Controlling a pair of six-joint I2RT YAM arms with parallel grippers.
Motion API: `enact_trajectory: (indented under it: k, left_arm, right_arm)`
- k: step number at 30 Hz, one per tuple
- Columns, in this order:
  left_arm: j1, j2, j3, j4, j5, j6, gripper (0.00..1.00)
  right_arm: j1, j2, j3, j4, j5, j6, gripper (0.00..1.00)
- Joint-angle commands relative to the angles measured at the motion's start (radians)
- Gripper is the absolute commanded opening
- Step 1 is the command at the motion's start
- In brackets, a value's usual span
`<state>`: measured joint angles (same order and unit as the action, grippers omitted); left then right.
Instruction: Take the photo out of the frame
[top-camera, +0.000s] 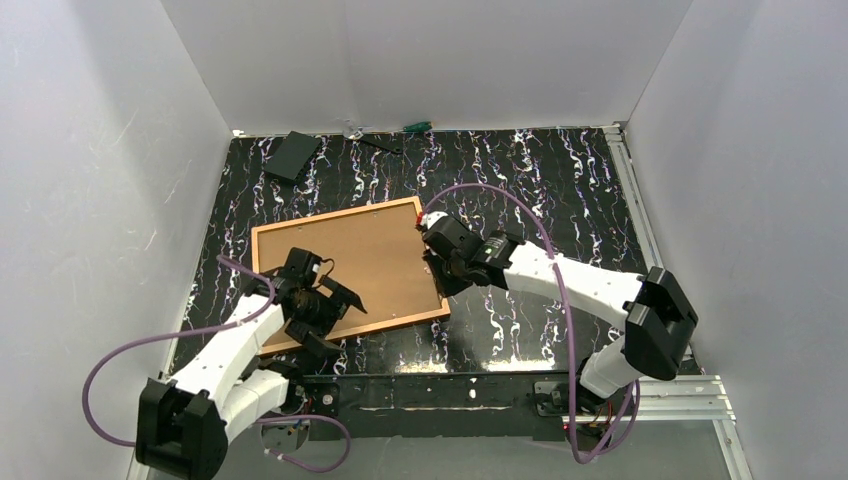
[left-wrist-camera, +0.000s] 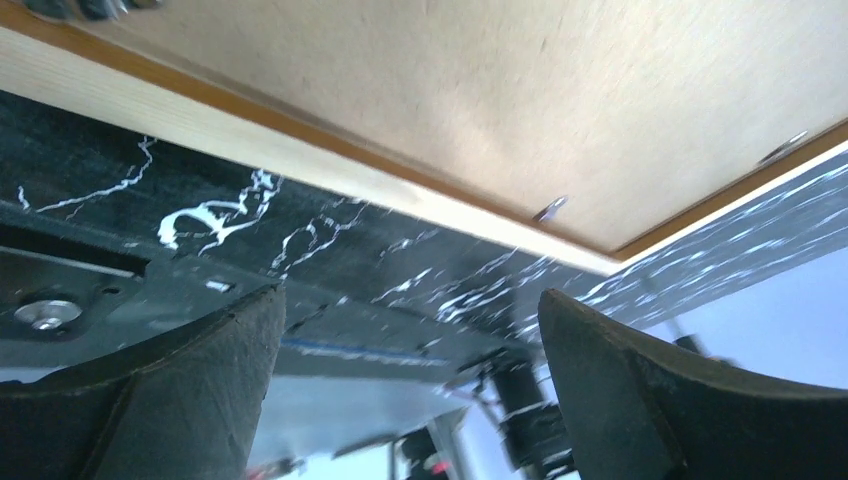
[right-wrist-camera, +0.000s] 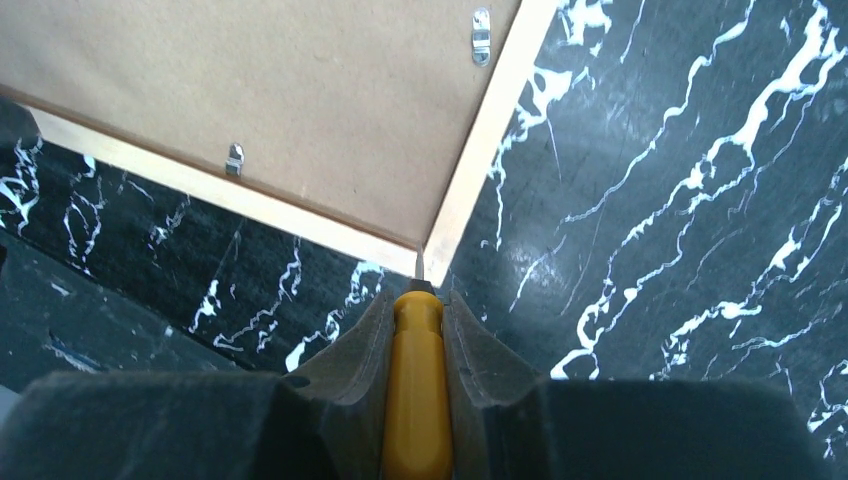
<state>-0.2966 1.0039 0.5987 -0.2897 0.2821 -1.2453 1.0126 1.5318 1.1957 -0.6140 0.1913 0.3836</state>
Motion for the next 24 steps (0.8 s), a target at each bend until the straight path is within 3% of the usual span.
enact_trajectory:
  k: [1,5,10,20,24]
  left_arm:
    - [0.005,-0.07,-0.055,-0.032,-0.168,-0.235,0.98]
    - [0.005,-0.045,-0.077,-0.056,-0.236,-0.336,0.93]
    - [0.005,-0.057,-0.139,-0.056,-0.312,-0.404,0.67]
    - [0.003,-0.147,-0.241,-0.075,-0.398,-0.414,0.37]
    - [0.003,-0.143,-0.239,-0.071,-0.441,-0.362,0.16]
  right_arm:
    - [0.002,-0.075,-0.068,0.05,-0.012,0.032,0.01]
    - [0.002,-0.135,-0.121,0.062,-0.009,0.044,0.01]
    - [0.001,-0.173,-0.155,0.06,-0.003,0.045,0.01]
    - [0.001,-0.194,-0.187,0.083,-0.022,0.053,0.01]
    - [0.001,-0.203,-0.186,0.086,-0.03,0.055,0.01]
